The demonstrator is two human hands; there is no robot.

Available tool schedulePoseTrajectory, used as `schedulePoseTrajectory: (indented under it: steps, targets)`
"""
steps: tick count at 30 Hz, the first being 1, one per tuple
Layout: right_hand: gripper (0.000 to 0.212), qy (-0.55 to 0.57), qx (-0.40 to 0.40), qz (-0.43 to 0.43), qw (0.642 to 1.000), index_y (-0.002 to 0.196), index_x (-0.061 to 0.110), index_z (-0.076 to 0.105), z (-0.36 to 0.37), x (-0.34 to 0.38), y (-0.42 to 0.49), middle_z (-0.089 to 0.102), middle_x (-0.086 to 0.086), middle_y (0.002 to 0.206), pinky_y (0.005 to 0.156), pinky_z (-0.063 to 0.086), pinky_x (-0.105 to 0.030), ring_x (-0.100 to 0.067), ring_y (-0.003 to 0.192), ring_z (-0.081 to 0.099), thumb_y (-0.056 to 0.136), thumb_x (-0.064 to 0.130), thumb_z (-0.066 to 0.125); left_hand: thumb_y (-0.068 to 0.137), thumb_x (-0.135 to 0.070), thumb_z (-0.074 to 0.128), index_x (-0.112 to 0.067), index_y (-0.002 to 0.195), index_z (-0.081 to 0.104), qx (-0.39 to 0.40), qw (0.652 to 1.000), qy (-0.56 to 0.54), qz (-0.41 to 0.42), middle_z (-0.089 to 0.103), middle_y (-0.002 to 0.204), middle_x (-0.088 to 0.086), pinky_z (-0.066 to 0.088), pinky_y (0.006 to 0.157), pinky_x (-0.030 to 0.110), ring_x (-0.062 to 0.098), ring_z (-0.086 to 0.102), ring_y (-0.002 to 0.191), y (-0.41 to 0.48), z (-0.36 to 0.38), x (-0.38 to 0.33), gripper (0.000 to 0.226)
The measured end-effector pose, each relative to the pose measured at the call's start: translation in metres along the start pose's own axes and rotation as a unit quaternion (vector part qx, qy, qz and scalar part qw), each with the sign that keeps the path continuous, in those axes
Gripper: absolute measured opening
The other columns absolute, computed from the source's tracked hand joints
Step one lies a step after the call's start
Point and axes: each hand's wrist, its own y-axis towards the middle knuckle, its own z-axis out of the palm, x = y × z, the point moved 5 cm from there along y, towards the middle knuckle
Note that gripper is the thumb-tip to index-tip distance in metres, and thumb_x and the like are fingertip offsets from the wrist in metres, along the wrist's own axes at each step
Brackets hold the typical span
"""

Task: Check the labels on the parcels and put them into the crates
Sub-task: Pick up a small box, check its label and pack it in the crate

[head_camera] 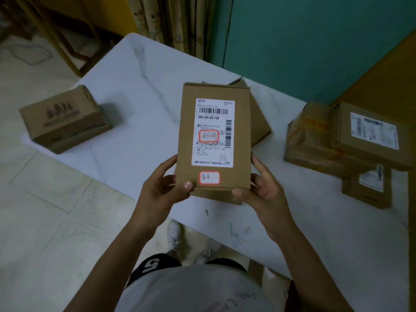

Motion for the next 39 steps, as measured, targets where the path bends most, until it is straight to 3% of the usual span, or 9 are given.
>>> schedulePoseTrajectory:
  steps: [4, 7, 12, 20, 23, 26, 32, 36, 39]
  targets:
    - [0.079, -0.028, 0.057, 0.015, 0.998, 0.147, 0.026, 0.034, 0.023, -0.007, 0.008, 0.066, -0.001, 0.124, 0.086, 0.055, -0.035, -0.019, 0.114, 0.063, 0.079, 0.002, 0.068, 0.075, -0.029, 0.074, -0.045, 0.126, 0.048, -0.051, 0.999, -0.006, -0.003, 0.072, 0.106, -0.004, 0.057, 0.076, 0.025, 0.019, 0.068, 0.098, -0.021, -0.021, 0.012, 0.06]
    - [0.074, -0.039, 0.08, 0.019, 0.996, 0.138, 0.039, 0.041, 0.049, -0.008, 0.013, 0.068, 0.004, 0.12, 0.077, 0.055, -0.027, -0.014, 0.106, 0.066, 0.077, 0.007, 0.069, 0.077, -0.024, 0.07, -0.045, 0.129, 0.045, -0.061, 0.998, -0.007, -0.004, 0.07, 0.113, -0.006, 0.056, 0.086, 0.027, 0.017, 0.066, 0.104, -0.035, -0.046, 0.014, 0.061]
    - [0.072, -0.036, 0.116, 0.024, 0.992, 0.131, 0.039, 0.043, 0.111, -0.009, 0.021, 0.068, 0.008, 0.12, 0.082, 0.054, -0.023, -0.012, 0.113, 0.063, 0.072, 0.008, 0.071, 0.08, -0.015, 0.066, -0.042, 0.132, 0.044, -0.097, 0.995, -0.015, 0.025, 0.07, 0.111, -0.013, 0.052, 0.075, 0.013, 0.008, 0.066, 0.102, -0.058, -0.102, 0.006, 0.062]
    - [0.077, -0.097, 0.204, 0.0, 0.974, 0.141, 0.035, 0.037, 0.313, -0.016, 0.03, 0.073, 0.001, 0.105, 0.077, 0.057, -0.027, -0.014, 0.098, 0.068, 0.08, 0.002, 0.069, 0.07, -0.023, 0.068, -0.033, 0.112, 0.057, -0.241, 0.966, -0.072, 0.068, 0.072, 0.106, -0.006, 0.055, 0.071, 0.02, 0.016, 0.069, 0.097, -0.119, -0.284, 0.006, 0.045]
    - [0.072, -0.116, 0.22, -0.014, 0.969, 0.132, 0.045, 0.04, 0.403, -0.029, 0.027, 0.074, 0.003, 0.102, 0.073, 0.055, -0.022, -0.01, 0.092, 0.068, 0.083, 0.001, 0.069, 0.071, -0.023, 0.068, -0.027, 0.106, 0.059, -0.294, 0.949, -0.073, 0.087, 0.073, 0.103, -0.005, 0.055, 0.07, 0.02, 0.016, 0.069, 0.094, -0.143, -0.367, 0.007, 0.036]
    - [0.071, -0.123, 0.245, -0.013, 0.962, 0.13, 0.045, 0.04, 0.481, -0.037, 0.027, 0.073, 0.004, 0.104, 0.078, 0.058, -0.031, -0.012, 0.095, 0.068, 0.083, 0.001, 0.069, 0.076, -0.014, 0.066, -0.021, 0.102, 0.059, -0.338, 0.933, -0.078, 0.098, 0.073, 0.102, -0.004, 0.056, 0.071, 0.021, 0.015, 0.07, 0.091, -0.162, -0.436, 0.008, 0.027]
    - [0.07, -0.135, 0.274, -0.005, 0.952, 0.131, 0.049, 0.037, 0.581, -0.05, 0.044, 0.072, 0.017, 0.105, 0.069, 0.055, -0.02, -0.005, 0.099, 0.067, 0.083, 0.011, 0.071, 0.077, -0.025, 0.063, -0.031, 0.11, 0.059, -0.383, 0.916, -0.072, 0.089, 0.071, 0.106, -0.015, 0.054, 0.069, 0.017, 0.011, 0.069, 0.096, -0.172, -0.528, 0.007, 0.034]
    - [0.064, -0.125, 0.272, 0.017, 0.954, 0.125, 0.05, 0.043, 0.63, -0.063, 0.079, 0.074, 0.01, 0.101, 0.067, 0.055, -0.021, -0.009, 0.094, 0.07, 0.079, 0.017, 0.072, 0.087, -0.016, 0.06, -0.036, 0.118, 0.058, -0.383, 0.918, -0.059, 0.079, 0.071, 0.107, -0.014, 0.053, 0.069, 0.015, 0.01, 0.069, 0.095, -0.146, -0.58, 0.004, 0.036]
    - [0.063, -0.113, 0.277, 0.029, 0.954, 0.124, 0.046, 0.043, 0.673, -0.07, 0.119, 0.074, 0.013, 0.099, 0.069, 0.054, -0.018, -0.008, 0.094, 0.07, 0.074, 0.023, 0.072, 0.082, -0.025, 0.062, -0.038, 0.116, 0.059, -0.4, 0.912, -0.054, 0.072, 0.071, 0.106, -0.012, 0.052, 0.067, 0.013, 0.01, 0.069, 0.095, -0.118, -0.627, -0.006, 0.036]
